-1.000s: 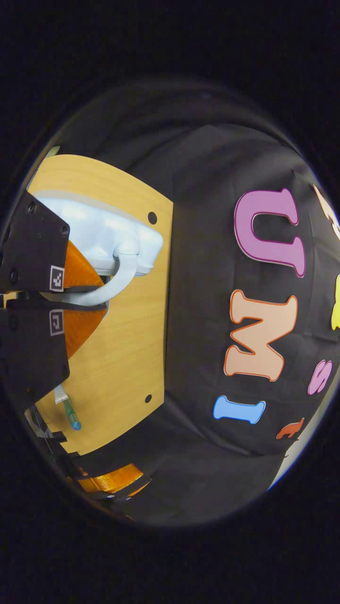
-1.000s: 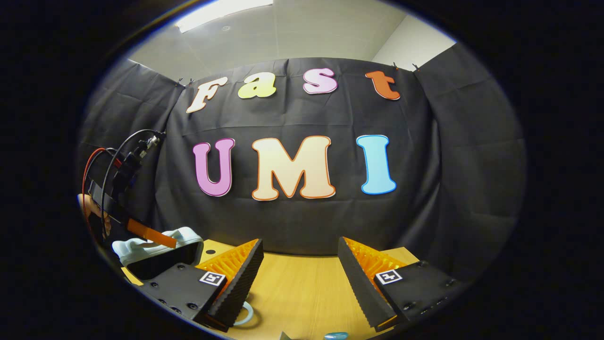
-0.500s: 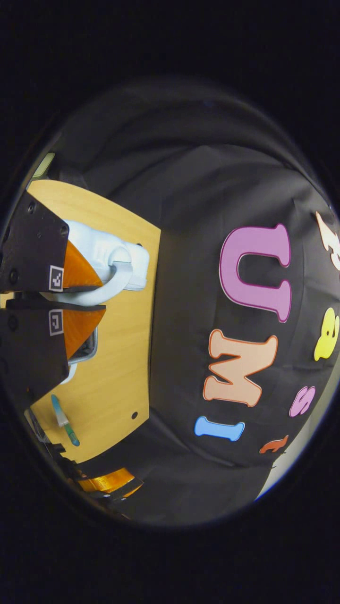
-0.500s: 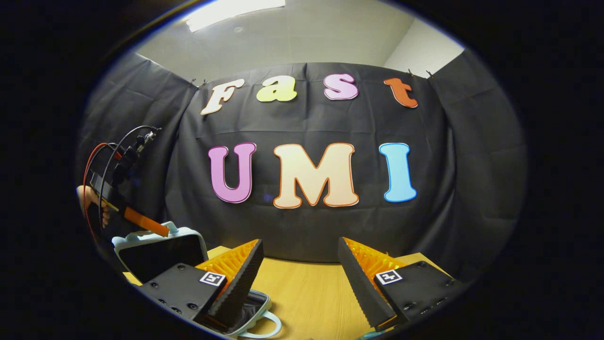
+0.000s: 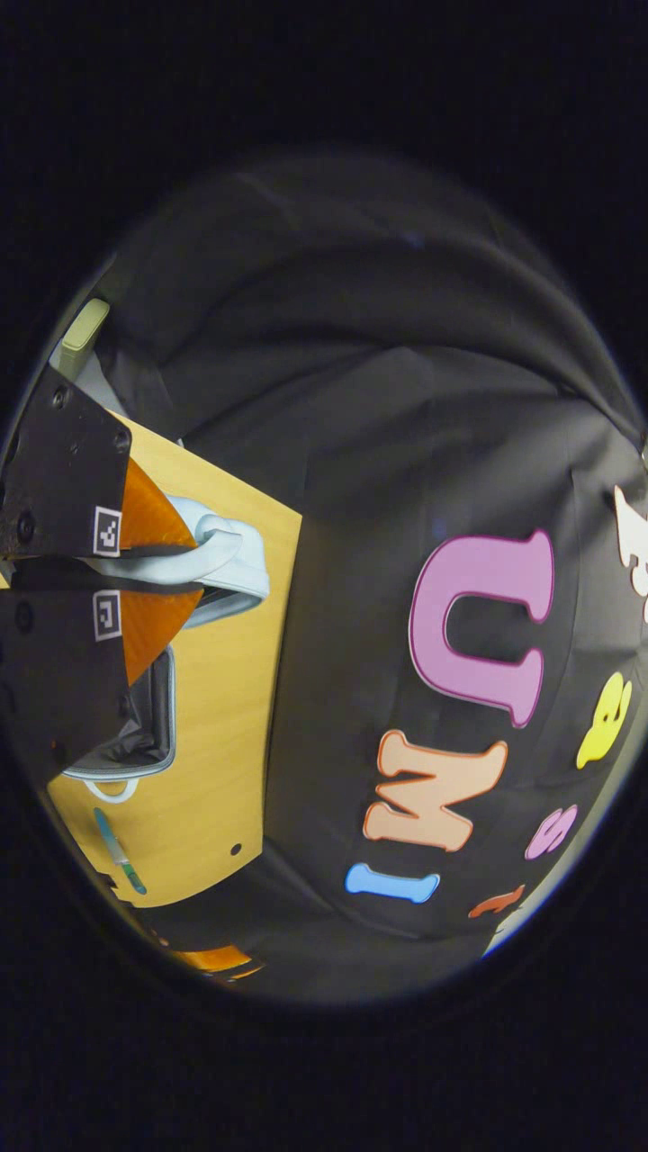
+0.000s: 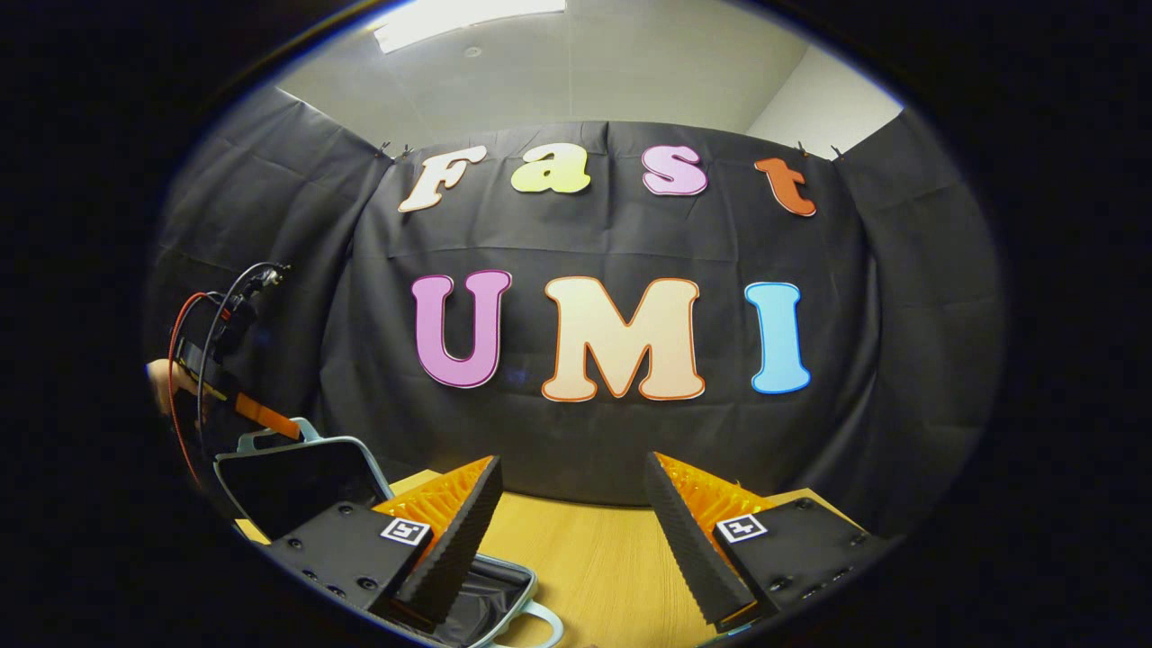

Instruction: First open the suitcase, pack the skin care products into it, and then close the suitcase.

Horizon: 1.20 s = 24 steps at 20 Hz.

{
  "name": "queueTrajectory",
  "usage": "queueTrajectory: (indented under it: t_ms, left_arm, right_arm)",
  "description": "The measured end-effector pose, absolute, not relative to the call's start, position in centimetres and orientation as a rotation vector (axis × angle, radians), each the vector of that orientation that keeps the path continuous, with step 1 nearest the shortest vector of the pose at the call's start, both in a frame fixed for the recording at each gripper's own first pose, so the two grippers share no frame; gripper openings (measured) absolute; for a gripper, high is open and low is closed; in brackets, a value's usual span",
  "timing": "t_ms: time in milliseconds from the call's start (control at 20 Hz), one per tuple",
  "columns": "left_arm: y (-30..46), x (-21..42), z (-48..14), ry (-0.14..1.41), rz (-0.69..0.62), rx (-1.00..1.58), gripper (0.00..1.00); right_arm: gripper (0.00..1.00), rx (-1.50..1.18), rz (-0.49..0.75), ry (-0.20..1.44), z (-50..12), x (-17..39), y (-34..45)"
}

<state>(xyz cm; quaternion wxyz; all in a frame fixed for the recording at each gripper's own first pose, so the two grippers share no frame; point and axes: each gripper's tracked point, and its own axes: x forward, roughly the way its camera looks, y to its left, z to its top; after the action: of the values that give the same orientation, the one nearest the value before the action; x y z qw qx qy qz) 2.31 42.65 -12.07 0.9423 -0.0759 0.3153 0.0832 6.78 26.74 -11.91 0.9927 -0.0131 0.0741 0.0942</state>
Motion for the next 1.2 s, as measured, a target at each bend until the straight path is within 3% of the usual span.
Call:
queueTrajectory:
  t_ms: [450, 850, 1150, 1200]
  left_arm:
    - [52.3, 0.5, -17.8, 0.703, 0.351, -0.229, 0.00]
    - [56.1, -1.9, -25.7, 0.804, 0.452, -0.354, 0.00]
    - [57.9, -3.6, -30.4, 0.872, 0.527, -0.309, 0.00]
    - [59.0, -3.9, -30.4, 0.855, 0.566, -0.275, 0.07]
  right_arm:
    - [0.99, -0.049, 0.183, 0.164, -12.5, 6.4, 27.7]
    - [0.99, -0.071, 0.170, 0.189, -13.3, 6.2, 27.4]
    - [0.99, -0.086, 0.164, 0.212, -14.0, 6.2, 27.0]
    - [0.99, -0.090, 0.165, 0.213, -13.9, 6.3, 27.0]
